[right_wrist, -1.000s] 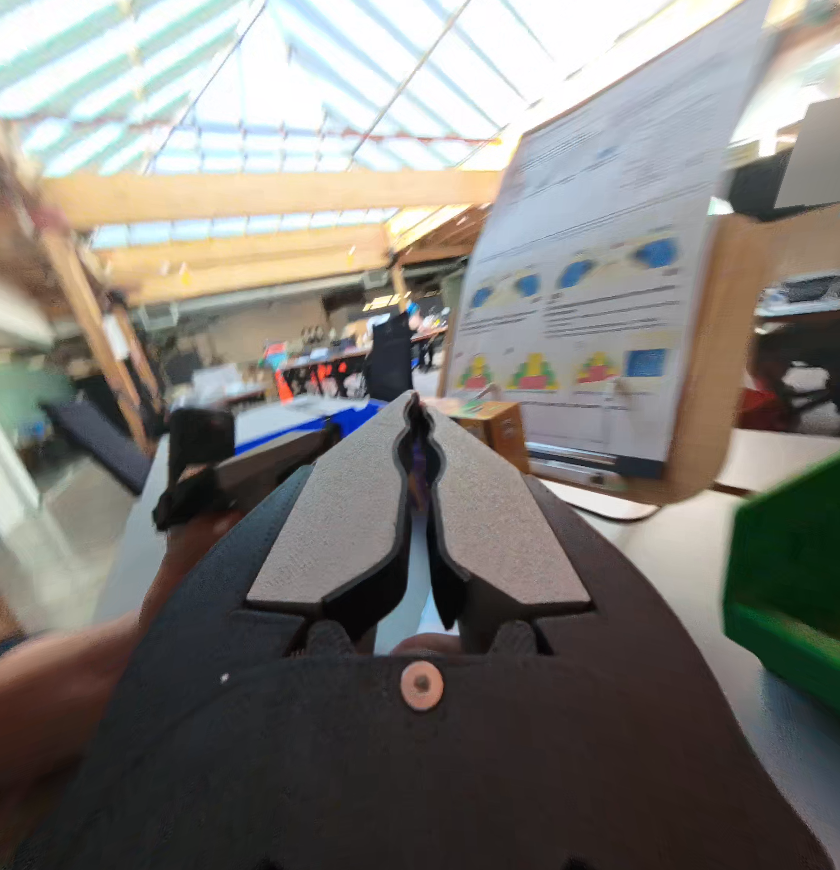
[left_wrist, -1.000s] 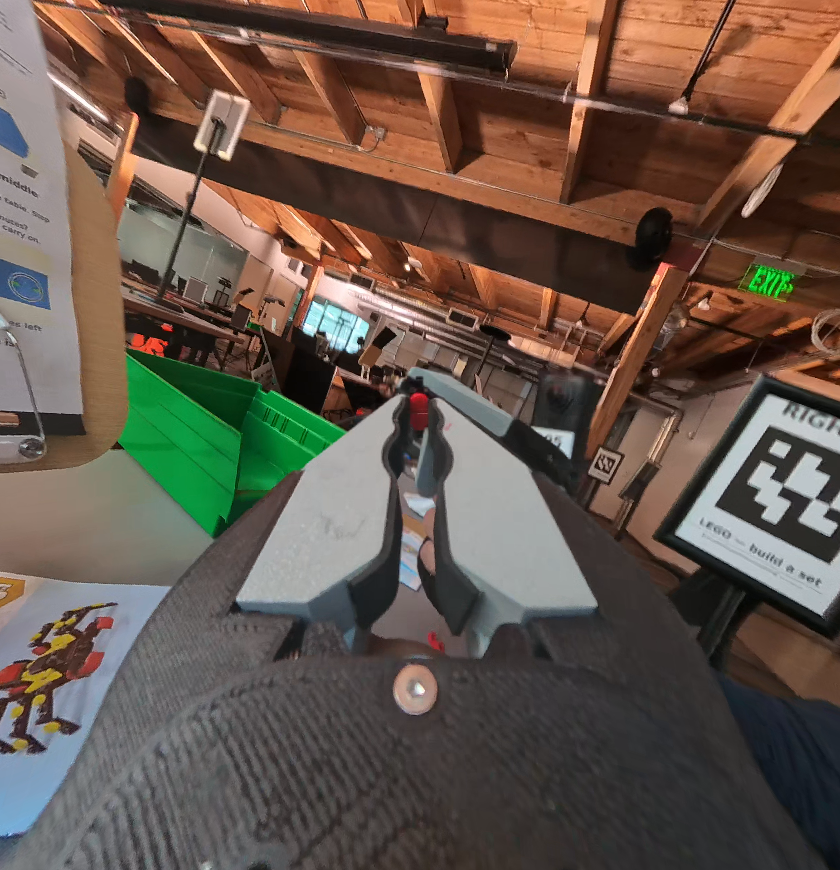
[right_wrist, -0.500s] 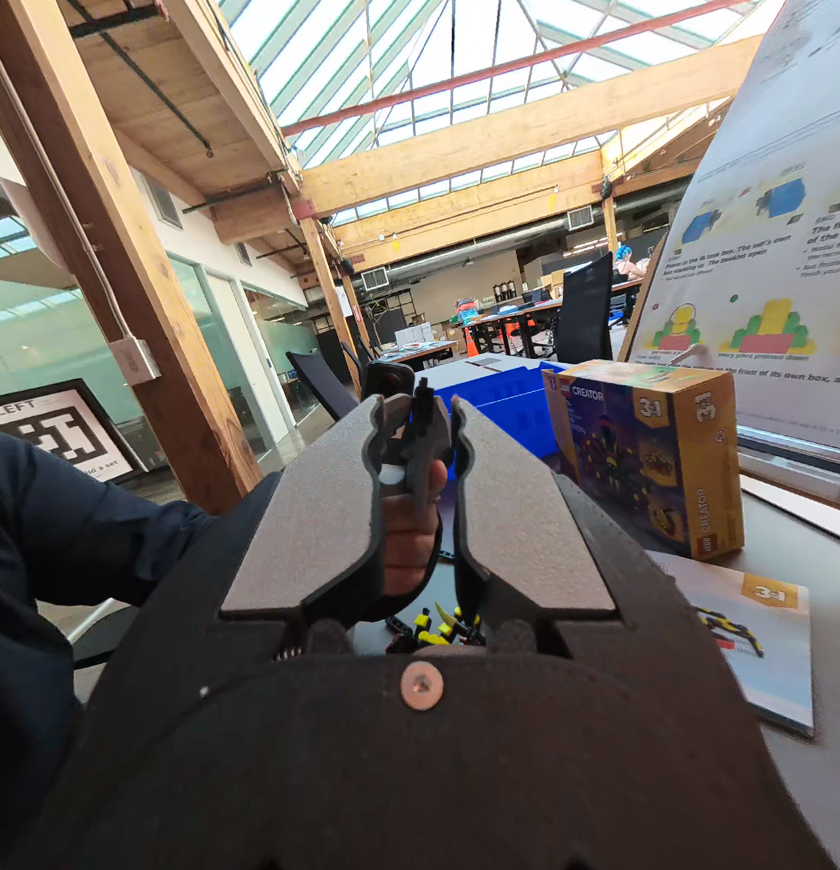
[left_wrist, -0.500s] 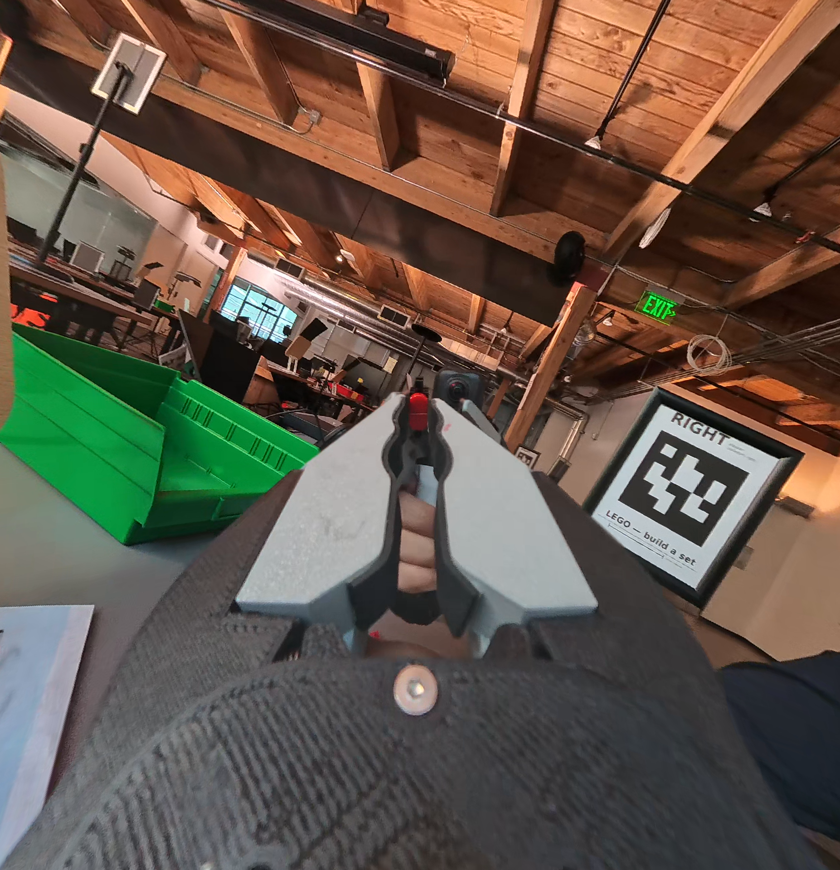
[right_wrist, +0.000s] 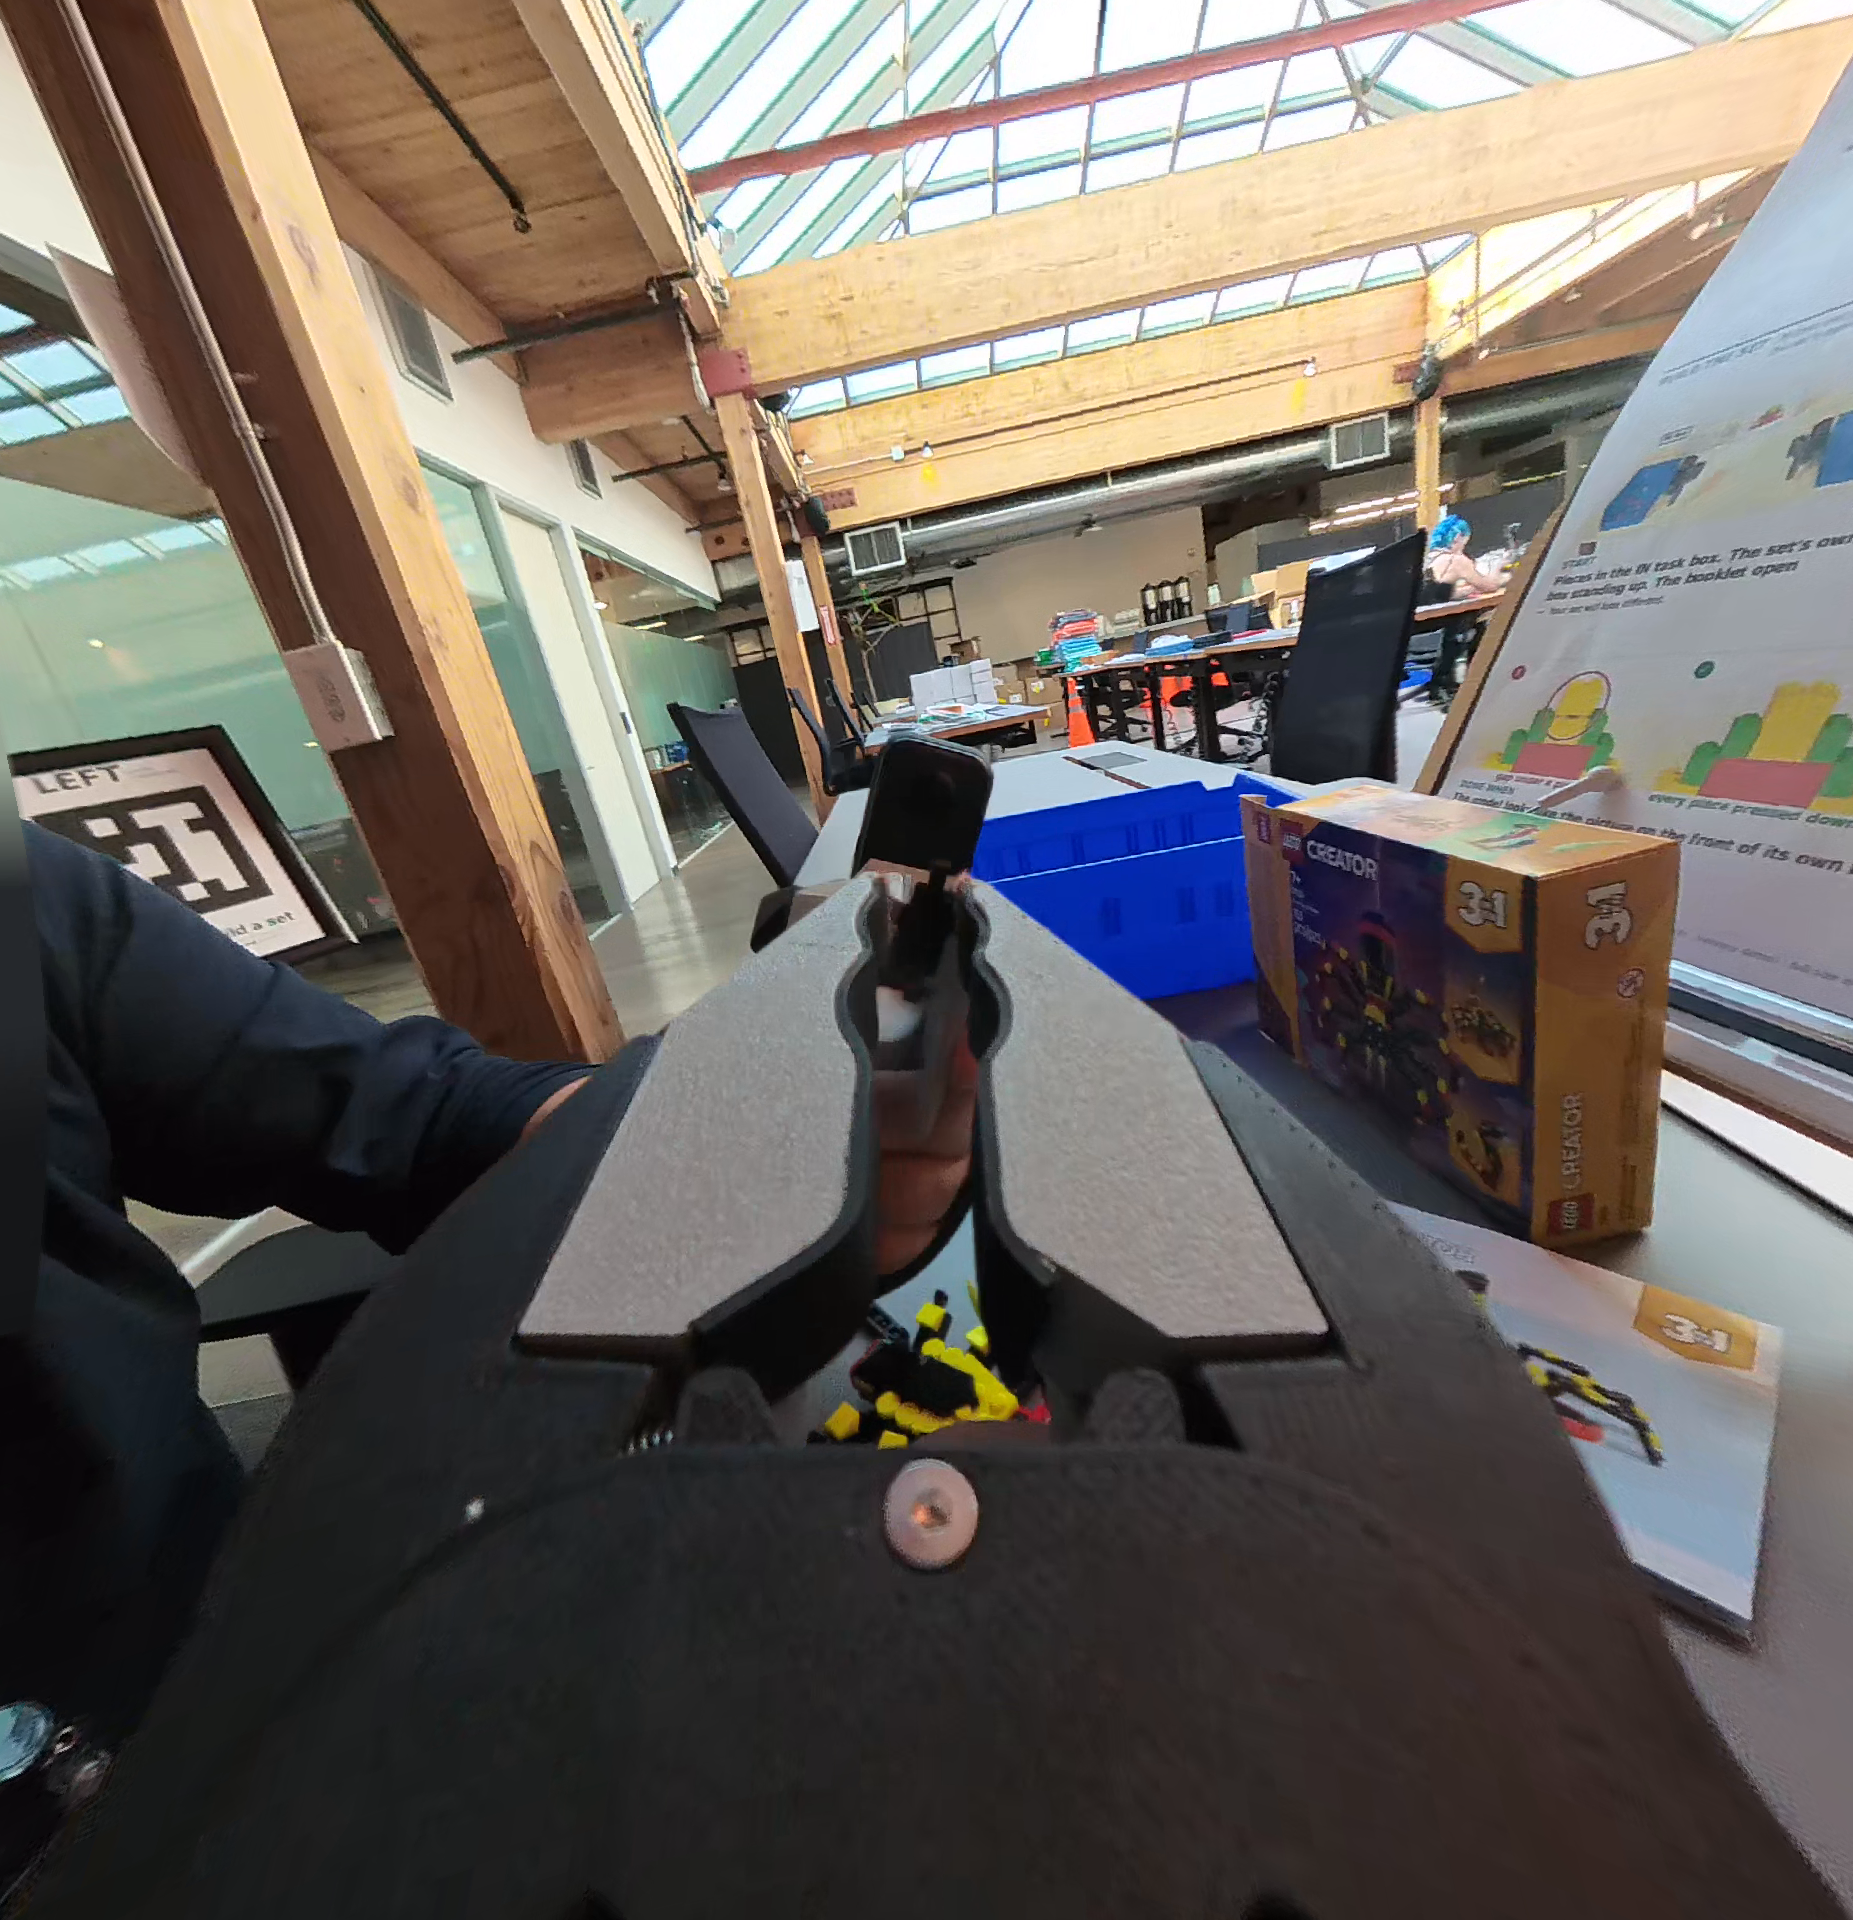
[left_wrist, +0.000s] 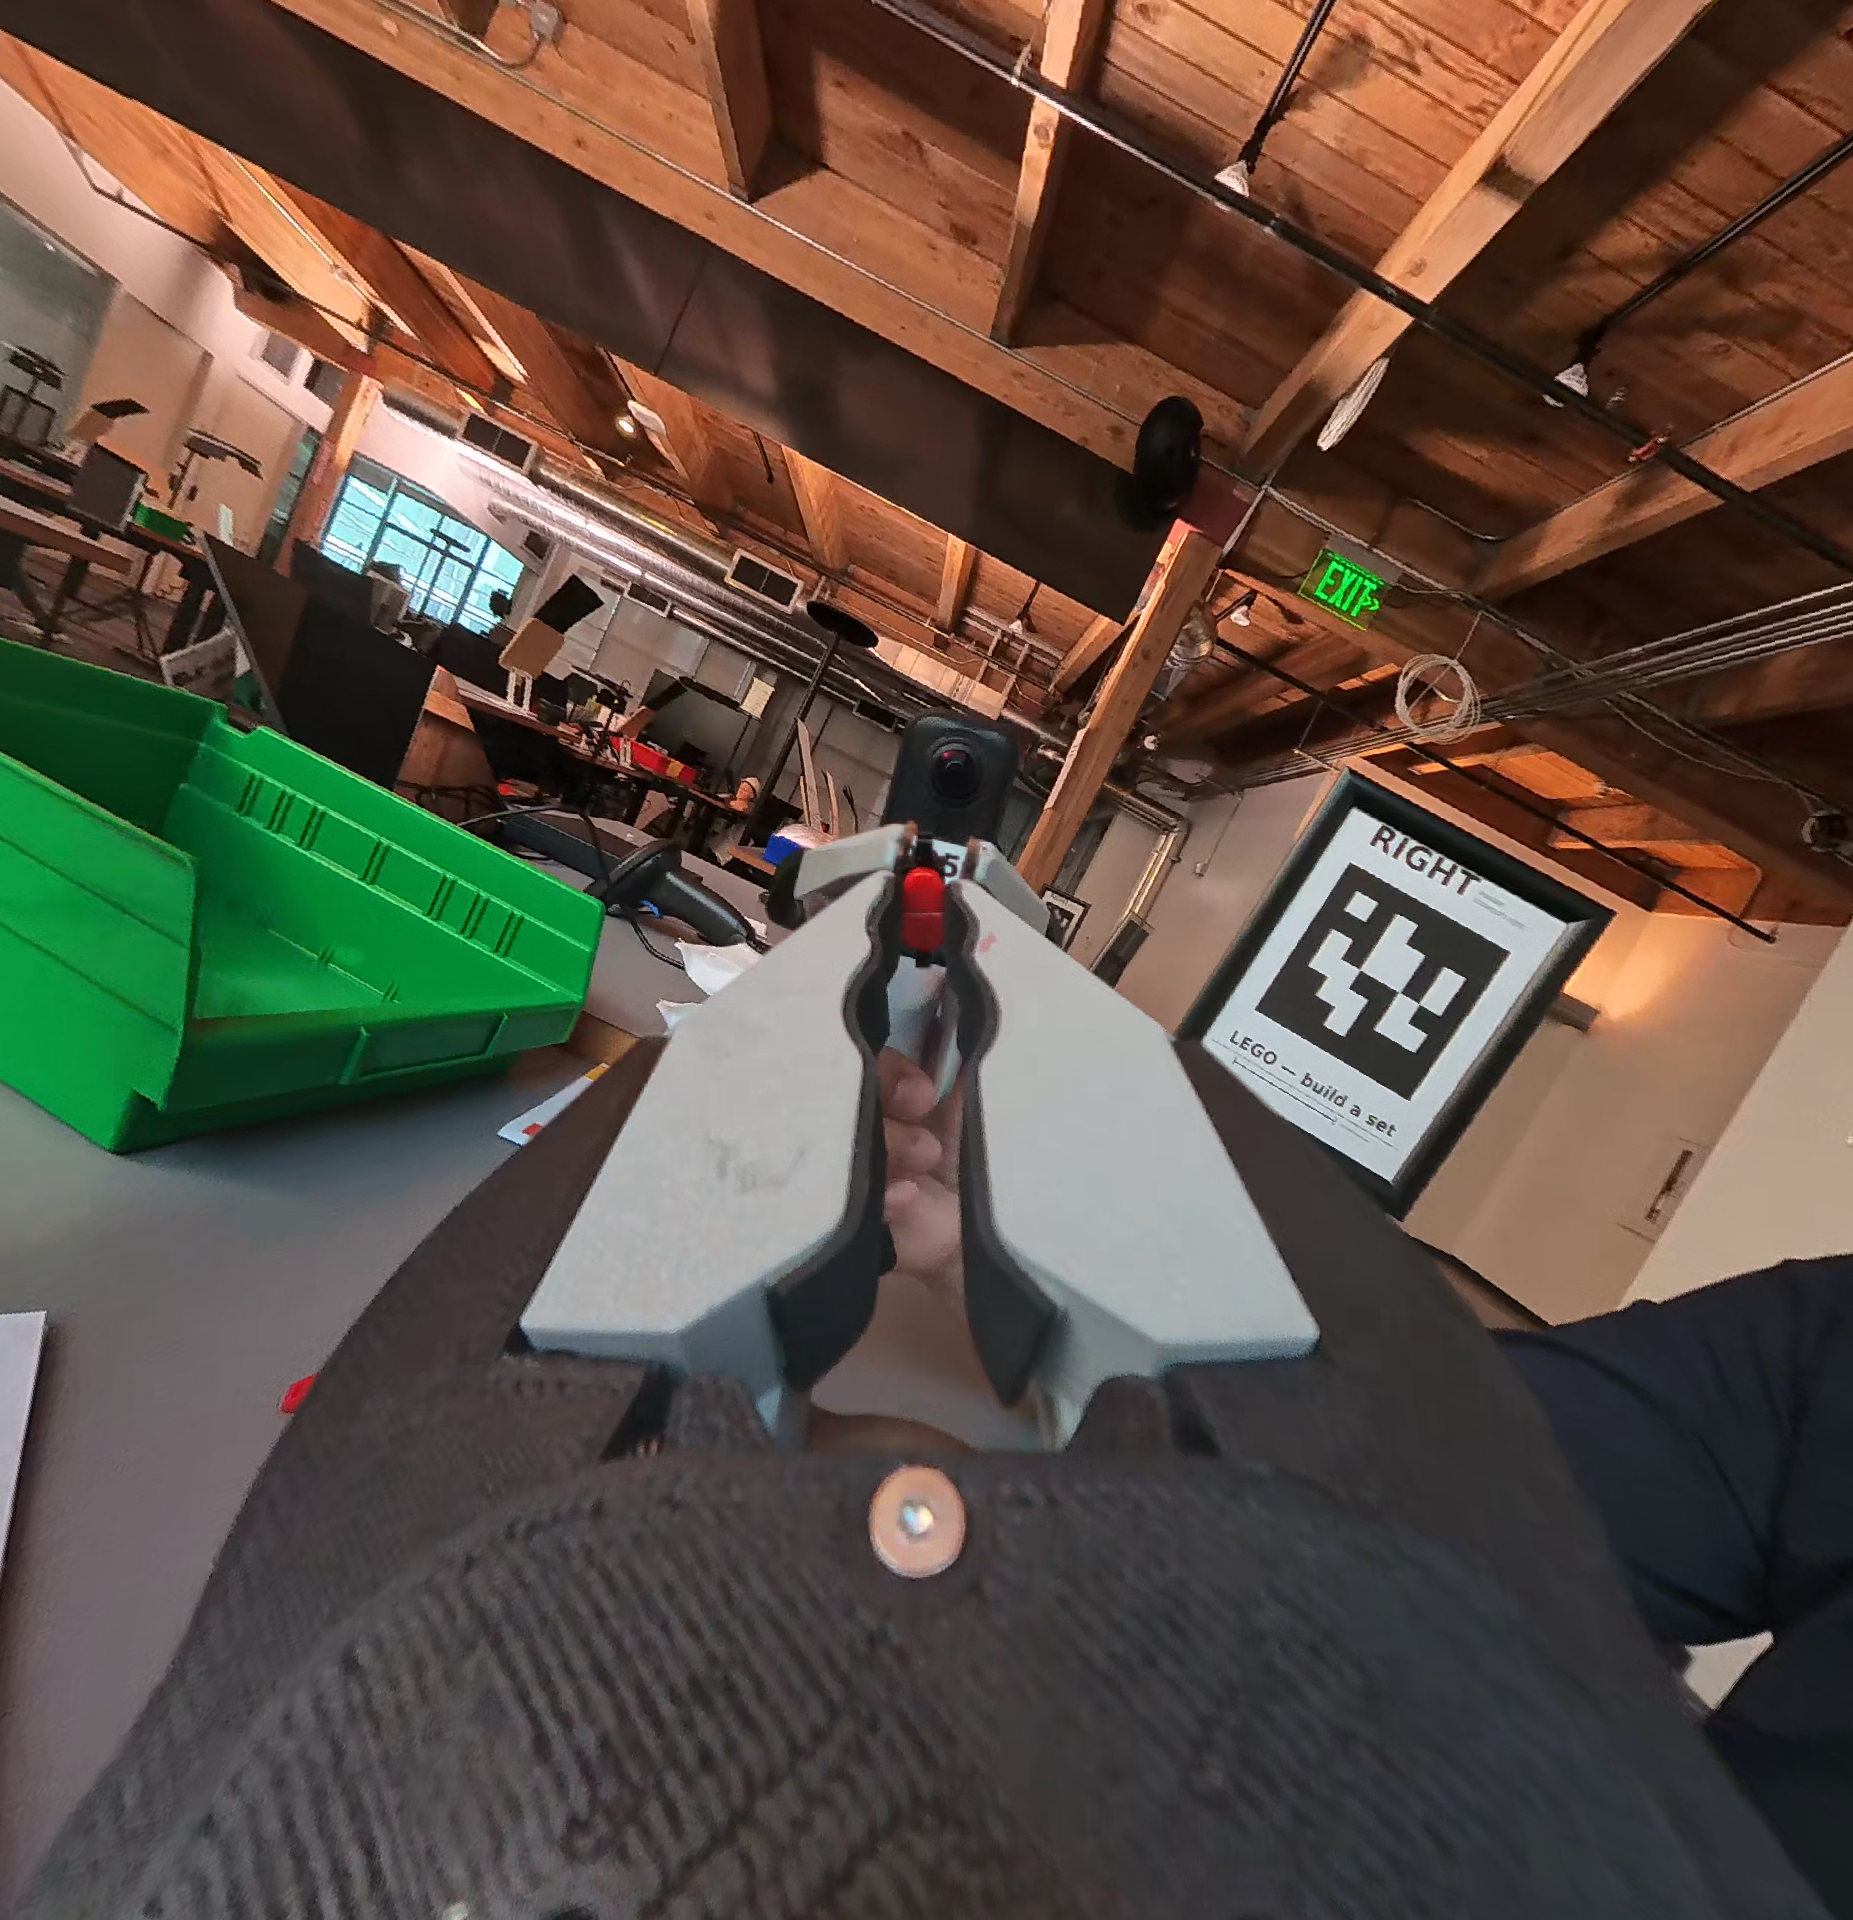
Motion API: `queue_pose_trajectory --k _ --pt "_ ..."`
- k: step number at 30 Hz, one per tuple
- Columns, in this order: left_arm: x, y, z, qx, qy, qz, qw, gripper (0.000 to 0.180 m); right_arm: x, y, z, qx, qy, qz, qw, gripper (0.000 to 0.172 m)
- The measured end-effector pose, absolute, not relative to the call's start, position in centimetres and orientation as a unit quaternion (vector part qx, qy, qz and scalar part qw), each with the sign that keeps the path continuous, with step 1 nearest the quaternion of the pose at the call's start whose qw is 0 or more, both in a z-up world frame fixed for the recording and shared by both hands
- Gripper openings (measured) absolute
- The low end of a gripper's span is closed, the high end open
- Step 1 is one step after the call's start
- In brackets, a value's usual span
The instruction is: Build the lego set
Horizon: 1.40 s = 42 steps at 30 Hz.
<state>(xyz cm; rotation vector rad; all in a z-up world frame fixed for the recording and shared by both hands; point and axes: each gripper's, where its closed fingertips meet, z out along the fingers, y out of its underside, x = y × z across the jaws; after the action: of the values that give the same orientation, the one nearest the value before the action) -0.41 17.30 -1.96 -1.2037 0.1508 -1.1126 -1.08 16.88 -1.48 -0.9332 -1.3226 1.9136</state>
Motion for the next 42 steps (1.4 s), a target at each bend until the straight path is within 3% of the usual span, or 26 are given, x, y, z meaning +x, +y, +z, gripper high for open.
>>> queue_pose_trajectory --k 16,35,42 --pt "0.02 17.21 -2.01 -0.549 0.103 -0.427 0.711 0.005 -0.69 16.83 -1.42 -0.352 -0.485 0.759 0.257 0.009" --pt "-0.51 17.32 -1.75 -0.546 0.090 -0.419 0.720 0.005 -0.87 16.86 -1.72 -0.358 -0.490 0.751 0.260 0.010" --pt "-0.53 17.52 -1.93 -0.556 0.090 -0.405 0.720 0.005 -1.03 17.18 -1.92 -0.363 -0.505 0.720 0.306 0.004"
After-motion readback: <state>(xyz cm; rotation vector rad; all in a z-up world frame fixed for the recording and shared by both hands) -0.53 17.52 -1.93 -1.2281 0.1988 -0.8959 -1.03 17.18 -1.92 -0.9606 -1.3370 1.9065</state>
